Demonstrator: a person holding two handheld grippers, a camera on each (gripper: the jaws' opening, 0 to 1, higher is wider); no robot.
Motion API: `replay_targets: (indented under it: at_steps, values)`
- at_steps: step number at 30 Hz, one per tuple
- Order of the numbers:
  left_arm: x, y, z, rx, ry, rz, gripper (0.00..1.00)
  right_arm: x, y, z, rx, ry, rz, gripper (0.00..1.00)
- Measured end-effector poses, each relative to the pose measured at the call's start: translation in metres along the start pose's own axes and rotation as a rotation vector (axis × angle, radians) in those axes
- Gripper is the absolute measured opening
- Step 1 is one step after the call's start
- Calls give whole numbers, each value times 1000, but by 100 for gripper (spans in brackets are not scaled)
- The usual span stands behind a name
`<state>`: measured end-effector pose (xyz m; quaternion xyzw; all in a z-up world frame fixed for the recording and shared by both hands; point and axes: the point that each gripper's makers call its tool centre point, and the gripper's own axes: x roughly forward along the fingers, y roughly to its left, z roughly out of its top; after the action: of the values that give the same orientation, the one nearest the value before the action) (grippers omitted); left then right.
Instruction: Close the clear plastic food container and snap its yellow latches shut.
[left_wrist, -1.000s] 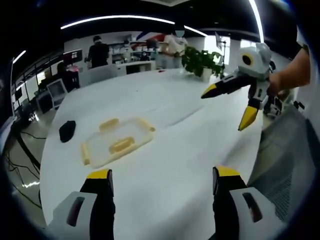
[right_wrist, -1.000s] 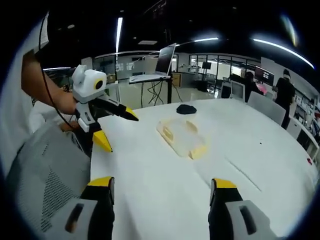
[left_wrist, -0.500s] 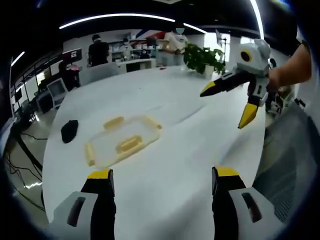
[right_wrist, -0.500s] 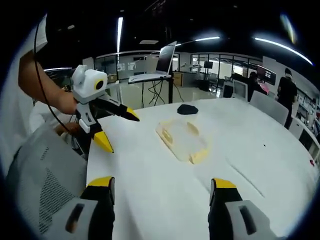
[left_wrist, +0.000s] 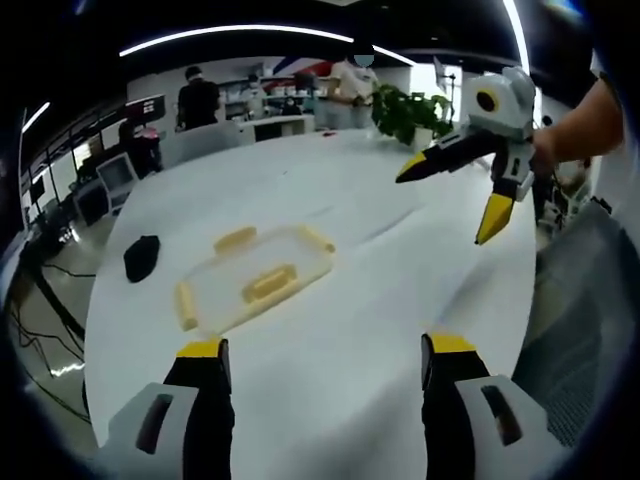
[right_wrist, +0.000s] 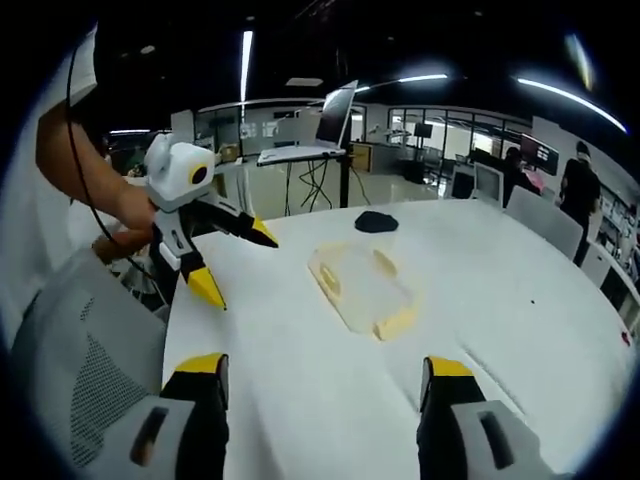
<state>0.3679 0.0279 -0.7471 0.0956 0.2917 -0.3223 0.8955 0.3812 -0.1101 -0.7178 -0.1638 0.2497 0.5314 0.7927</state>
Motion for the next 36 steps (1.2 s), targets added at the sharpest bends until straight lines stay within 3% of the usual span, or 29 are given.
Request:
replay_targets:
  at_steps: [27,36]
  values:
    - [5,42,-3,53,32,-5,75,21,-24,3,-54,43,15,78]
    - [9,52,-5,120,62,-26,74,31,-31,4,-104,73,35,76]
